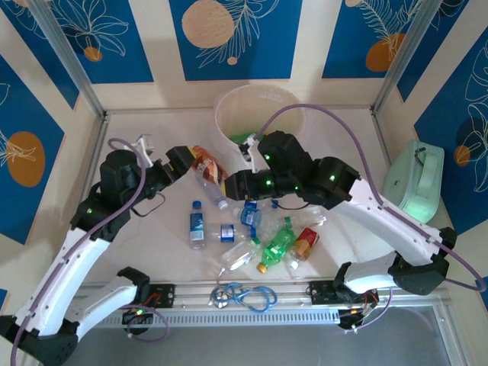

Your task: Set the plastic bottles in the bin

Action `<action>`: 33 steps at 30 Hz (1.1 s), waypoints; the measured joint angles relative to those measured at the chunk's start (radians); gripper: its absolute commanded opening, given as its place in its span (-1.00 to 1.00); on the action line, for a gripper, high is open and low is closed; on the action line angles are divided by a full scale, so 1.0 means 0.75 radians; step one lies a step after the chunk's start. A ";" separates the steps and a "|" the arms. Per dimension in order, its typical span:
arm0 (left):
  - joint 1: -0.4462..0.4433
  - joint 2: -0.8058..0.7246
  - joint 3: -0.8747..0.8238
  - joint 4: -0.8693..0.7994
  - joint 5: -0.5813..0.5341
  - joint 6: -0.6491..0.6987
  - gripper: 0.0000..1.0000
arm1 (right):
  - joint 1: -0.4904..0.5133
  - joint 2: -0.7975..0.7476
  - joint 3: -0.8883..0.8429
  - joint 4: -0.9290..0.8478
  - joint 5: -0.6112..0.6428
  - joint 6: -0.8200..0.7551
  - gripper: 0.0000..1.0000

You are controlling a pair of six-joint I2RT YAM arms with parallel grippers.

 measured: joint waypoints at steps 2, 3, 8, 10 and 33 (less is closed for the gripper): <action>0.005 -0.034 -0.016 -0.067 -0.050 0.027 1.00 | -0.052 0.001 0.051 -0.018 0.045 -0.015 -0.43; 0.008 -0.041 -0.026 -0.098 -0.066 0.038 1.00 | -0.087 0.001 0.082 -0.026 0.064 -0.024 -0.44; 0.012 -0.007 -0.044 -0.203 -0.082 0.091 0.90 | -0.251 0.003 0.194 -0.064 0.095 -0.065 -0.43; 0.012 0.032 -0.052 -0.222 -0.078 0.107 0.88 | -0.302 0.010 0.233 -0.087 0.101 -0.084 -0.43; 0.014 0.111 -0.152 -0.286 -0.034 0.159 0.81 | -0.500 0.226 0.425 -0.271 0.163 -0.229 -0.45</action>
